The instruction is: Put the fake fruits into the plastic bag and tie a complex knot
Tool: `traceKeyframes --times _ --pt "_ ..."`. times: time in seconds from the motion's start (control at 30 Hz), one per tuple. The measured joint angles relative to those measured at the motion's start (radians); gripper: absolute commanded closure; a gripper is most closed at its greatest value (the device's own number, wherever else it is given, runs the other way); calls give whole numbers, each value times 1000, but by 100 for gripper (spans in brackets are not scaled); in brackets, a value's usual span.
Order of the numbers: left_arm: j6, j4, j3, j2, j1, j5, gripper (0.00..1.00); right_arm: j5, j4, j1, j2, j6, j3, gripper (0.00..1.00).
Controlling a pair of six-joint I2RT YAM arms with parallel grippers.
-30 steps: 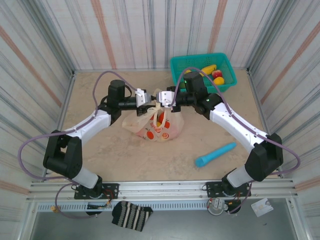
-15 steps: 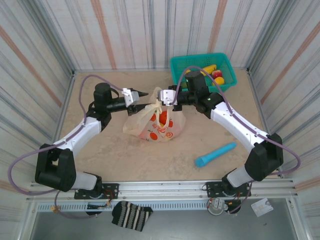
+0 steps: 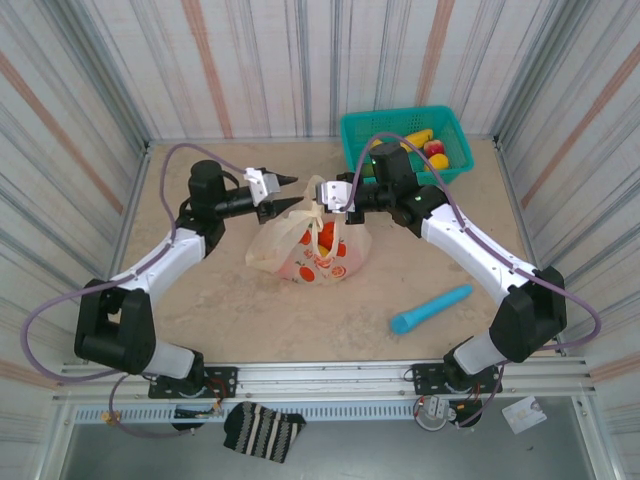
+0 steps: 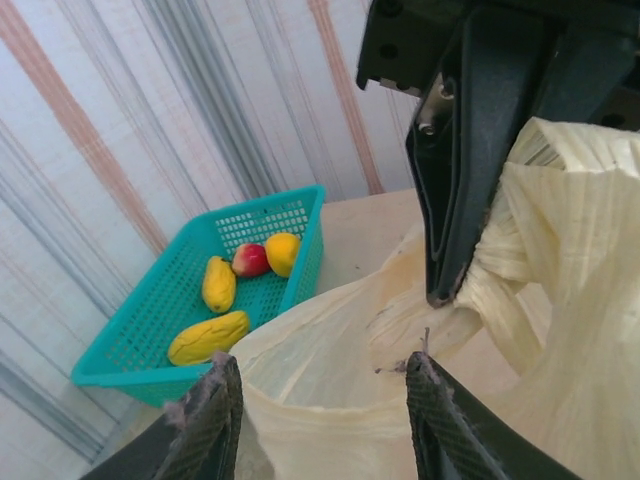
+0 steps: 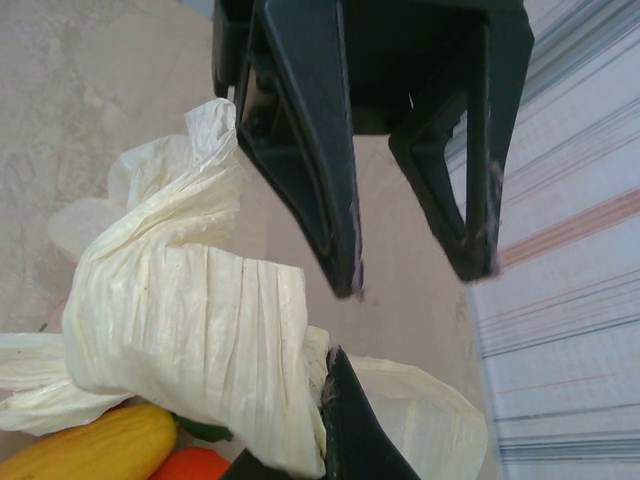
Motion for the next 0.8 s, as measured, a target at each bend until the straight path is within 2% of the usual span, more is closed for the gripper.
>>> traceKeyframes --times 0.2,0.6,0.8 --pt "125 -106 29 28 -64 -21 55 0 -8 0 0 0 5 100" --pt "210 -171 40 48 -73 -40 56 -1 -12 2 0 19 15 100" --pt "209 -164 60 75 -103 -55 70 -19 -13 5 3 26 15 100"
